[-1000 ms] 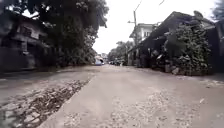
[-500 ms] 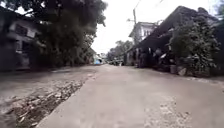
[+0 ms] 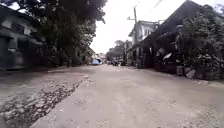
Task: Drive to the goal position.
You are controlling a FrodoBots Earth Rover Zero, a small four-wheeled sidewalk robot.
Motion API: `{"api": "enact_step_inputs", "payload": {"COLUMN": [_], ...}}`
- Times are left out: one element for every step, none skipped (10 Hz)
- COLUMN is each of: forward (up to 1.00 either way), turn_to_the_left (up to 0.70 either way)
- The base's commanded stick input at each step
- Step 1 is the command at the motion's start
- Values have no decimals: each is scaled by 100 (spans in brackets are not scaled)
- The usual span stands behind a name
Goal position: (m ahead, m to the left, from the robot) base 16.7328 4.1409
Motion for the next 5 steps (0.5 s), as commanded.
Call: {"api": "enact_step_inputs", "payload": {"forward": [100, 100, 100, 100, 100], "turn_to_the_left": [0, 0, 0, 0, 0]}}
